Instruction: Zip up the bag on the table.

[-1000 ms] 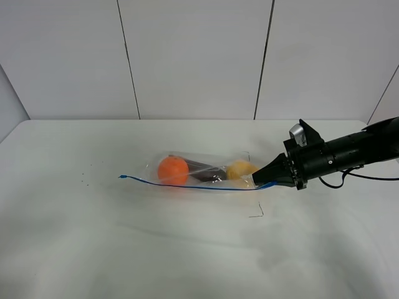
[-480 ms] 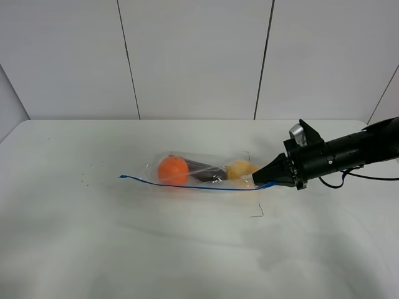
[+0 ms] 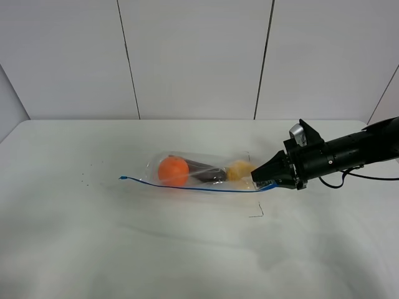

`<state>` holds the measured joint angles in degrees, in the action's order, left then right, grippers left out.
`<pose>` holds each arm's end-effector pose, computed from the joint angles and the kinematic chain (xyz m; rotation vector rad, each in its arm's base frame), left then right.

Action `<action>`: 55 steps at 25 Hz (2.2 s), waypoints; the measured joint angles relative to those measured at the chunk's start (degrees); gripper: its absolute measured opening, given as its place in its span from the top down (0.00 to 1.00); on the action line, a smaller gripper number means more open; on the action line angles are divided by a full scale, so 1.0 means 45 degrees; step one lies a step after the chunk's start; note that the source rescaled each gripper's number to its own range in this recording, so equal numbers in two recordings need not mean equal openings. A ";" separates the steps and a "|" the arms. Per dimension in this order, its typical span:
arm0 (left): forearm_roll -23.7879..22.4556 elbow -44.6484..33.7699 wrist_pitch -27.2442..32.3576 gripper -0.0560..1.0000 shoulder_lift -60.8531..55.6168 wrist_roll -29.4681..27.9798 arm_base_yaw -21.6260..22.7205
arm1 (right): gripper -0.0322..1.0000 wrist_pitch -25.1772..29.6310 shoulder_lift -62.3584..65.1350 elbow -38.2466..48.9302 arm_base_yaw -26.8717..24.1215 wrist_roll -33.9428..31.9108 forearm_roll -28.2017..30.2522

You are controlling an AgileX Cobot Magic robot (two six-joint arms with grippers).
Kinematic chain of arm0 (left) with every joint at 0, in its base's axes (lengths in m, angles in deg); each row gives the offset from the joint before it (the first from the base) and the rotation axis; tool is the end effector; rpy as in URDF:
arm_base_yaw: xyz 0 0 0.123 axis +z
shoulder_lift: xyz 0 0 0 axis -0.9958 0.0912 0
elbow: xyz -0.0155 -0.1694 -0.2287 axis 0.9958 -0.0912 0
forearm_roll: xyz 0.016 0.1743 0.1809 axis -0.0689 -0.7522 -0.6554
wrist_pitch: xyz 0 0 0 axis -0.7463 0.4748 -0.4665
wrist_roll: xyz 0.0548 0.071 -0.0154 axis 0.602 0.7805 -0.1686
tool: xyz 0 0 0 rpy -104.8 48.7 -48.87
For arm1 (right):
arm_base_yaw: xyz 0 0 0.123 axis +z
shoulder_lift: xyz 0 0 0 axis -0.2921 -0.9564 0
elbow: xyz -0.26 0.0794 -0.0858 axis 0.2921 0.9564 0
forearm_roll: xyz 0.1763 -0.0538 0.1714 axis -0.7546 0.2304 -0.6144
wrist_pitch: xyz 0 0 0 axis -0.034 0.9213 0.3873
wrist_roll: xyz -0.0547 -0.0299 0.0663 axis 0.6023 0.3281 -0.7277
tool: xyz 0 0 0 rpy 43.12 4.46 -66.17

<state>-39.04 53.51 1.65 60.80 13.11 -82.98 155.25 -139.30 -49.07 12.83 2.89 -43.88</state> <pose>-0.0049 0.0010 0.2761 -0.0144 2.0386 0.0494 0.3262 0.0581 0.1398 -0.2510 2.5114 1.5380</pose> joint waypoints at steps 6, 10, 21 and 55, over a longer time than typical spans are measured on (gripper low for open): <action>0.0000 0.0000 0.0000 0.00 0.0000 -0.0012 0.0000 | 0.03 -0.0564 0.0000 0.0000 0.0000 -0.0036 -0.0037; 0.0000 0.0000 0.0000 0.00 0.0000 -0.0012 0.0000 | 0.00 -0.0793 0.0000 0.0000 0.0000 -0.0036 -0.0039; 0.0000 0.0000 -0.0016 0.00 0.0000 -0.0012 0.0000 | 0.00 -0.0699 0.0113 -0.0197 0.0000 -0.0781 0.0348; 0.0000 0.0000 -0.0016 0.00 0.0000 -0.0012 0.0000 | 0.00 -0.4747 0.4840 -0.1402 0.0000 -1.2844 1.5555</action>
<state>-39.04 53.51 1.58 60.80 13.05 -82.98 133.89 -117.52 -55.38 12.83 -54.90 26.12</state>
